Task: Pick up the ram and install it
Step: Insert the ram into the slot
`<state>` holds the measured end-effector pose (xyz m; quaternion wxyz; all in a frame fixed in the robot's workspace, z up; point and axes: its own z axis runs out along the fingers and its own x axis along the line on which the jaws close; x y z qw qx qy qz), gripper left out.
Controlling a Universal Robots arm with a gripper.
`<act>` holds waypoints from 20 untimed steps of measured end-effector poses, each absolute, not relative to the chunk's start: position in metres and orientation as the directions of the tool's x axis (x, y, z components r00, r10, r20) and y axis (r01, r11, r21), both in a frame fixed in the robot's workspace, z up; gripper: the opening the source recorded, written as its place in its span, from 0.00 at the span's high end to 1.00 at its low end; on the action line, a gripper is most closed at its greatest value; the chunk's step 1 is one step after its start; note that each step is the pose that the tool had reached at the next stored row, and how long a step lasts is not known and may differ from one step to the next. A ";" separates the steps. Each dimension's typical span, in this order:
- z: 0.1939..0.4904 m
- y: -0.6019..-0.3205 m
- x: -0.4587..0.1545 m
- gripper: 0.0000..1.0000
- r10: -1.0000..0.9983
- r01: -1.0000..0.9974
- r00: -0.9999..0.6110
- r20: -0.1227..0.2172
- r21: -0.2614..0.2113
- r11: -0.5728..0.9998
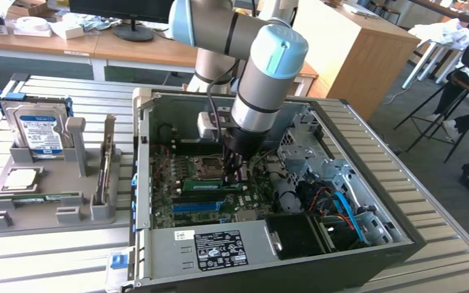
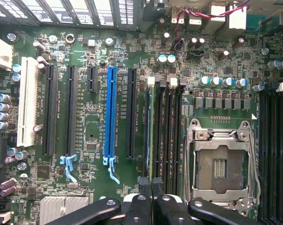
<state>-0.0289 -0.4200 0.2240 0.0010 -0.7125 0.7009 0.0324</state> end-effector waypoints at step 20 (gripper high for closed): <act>0.237 -0.420 -0.030 0.88 -0.999 -0.999 0.016 -0.050 0.029 -0.018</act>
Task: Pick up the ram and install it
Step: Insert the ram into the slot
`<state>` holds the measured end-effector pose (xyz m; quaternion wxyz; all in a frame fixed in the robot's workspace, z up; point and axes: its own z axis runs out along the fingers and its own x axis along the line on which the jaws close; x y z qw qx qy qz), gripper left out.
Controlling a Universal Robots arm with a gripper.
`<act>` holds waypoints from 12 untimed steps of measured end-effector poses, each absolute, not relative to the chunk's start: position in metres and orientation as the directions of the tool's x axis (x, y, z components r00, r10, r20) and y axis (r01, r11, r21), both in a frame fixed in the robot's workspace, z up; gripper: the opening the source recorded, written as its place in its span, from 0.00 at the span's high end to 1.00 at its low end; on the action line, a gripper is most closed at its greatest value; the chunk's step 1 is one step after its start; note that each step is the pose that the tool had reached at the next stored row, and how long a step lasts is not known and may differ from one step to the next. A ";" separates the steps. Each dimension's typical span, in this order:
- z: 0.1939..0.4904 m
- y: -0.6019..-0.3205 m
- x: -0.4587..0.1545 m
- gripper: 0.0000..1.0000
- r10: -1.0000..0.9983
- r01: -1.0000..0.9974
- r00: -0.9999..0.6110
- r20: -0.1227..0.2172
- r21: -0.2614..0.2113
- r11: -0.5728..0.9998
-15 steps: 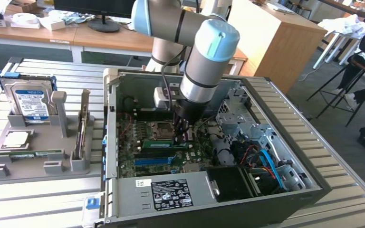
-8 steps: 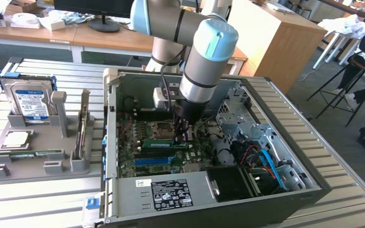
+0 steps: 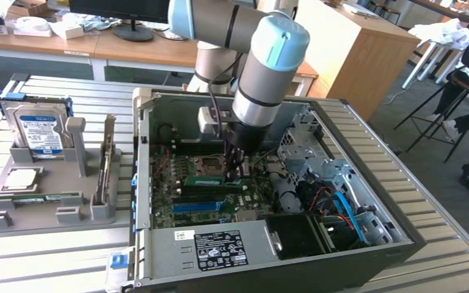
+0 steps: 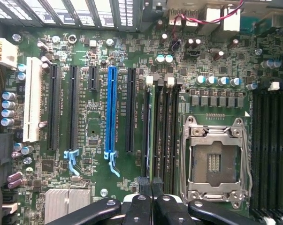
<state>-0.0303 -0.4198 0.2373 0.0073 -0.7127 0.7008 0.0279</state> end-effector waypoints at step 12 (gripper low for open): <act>0.243 -0.420 -0.036 0.88 -0.998 -0.999 0.021 -0.067 -0.048 -0.017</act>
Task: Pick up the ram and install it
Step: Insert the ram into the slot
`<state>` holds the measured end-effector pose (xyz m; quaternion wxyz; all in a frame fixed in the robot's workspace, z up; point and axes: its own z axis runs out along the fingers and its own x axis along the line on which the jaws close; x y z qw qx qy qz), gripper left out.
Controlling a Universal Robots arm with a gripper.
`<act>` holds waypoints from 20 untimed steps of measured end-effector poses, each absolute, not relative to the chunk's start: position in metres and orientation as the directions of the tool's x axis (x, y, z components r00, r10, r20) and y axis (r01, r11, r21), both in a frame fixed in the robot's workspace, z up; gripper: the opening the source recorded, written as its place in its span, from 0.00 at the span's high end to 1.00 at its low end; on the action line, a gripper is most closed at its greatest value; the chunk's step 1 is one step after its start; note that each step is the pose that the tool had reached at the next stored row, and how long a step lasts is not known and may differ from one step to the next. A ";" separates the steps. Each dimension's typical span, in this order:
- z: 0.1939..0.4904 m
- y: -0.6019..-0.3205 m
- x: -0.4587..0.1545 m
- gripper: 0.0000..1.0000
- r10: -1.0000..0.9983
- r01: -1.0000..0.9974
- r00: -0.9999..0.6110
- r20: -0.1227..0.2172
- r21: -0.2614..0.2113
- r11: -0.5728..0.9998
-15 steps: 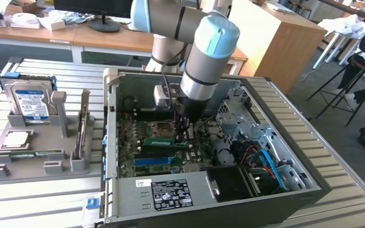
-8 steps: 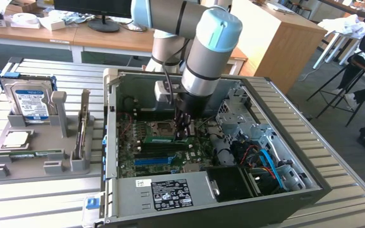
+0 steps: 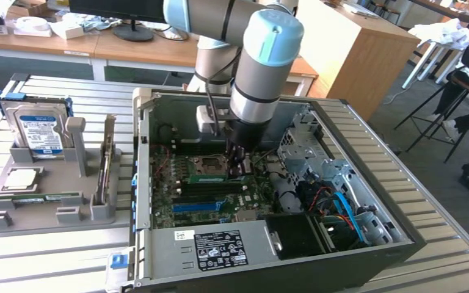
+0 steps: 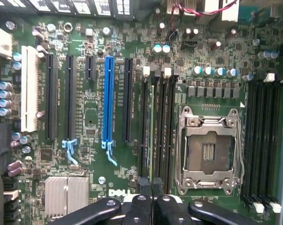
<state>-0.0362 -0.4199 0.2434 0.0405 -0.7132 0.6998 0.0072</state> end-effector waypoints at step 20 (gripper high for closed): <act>0.244 -0.420 -0.039 0.88 -0.998 -0.996 0.022 -0.052 -0.085 -0.017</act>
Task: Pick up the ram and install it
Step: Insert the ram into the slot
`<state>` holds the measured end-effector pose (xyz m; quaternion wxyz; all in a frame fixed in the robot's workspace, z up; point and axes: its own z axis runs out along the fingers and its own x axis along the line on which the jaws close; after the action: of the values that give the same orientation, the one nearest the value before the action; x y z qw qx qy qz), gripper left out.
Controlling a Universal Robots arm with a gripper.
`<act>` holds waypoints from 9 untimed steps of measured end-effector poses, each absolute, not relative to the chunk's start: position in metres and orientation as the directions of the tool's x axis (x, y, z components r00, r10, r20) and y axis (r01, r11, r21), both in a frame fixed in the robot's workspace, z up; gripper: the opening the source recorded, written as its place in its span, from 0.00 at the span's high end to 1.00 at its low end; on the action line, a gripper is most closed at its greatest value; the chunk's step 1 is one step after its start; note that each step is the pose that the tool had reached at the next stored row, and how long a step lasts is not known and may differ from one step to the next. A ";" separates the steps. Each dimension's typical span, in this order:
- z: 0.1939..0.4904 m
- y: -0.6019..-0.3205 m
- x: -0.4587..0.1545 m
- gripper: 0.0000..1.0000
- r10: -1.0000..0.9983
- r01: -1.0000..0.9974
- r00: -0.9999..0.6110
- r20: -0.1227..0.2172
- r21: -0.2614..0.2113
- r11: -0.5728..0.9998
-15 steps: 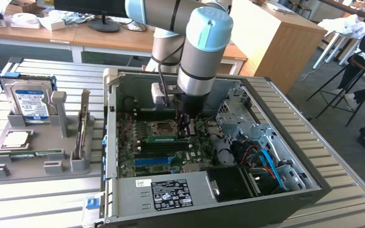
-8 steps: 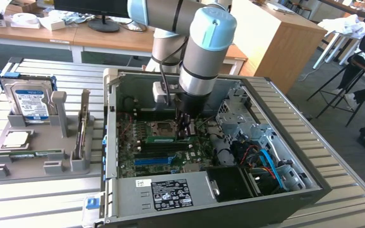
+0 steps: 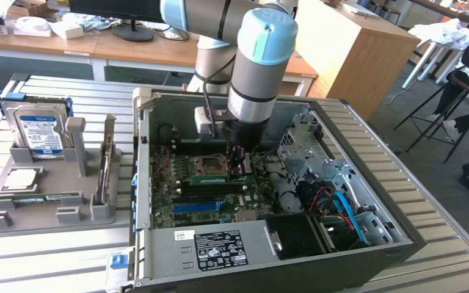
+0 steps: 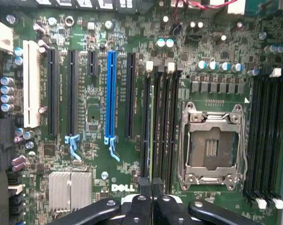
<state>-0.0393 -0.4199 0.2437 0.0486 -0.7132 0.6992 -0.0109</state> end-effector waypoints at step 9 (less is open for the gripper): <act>0.244 -0.420 -0.047 0.88 -0.998 -0.995 0.024 -0.052 -0.100 -0.018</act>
<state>-0.0466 -0.4199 0.2437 0.0539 -0.7134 0.6985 -0.0163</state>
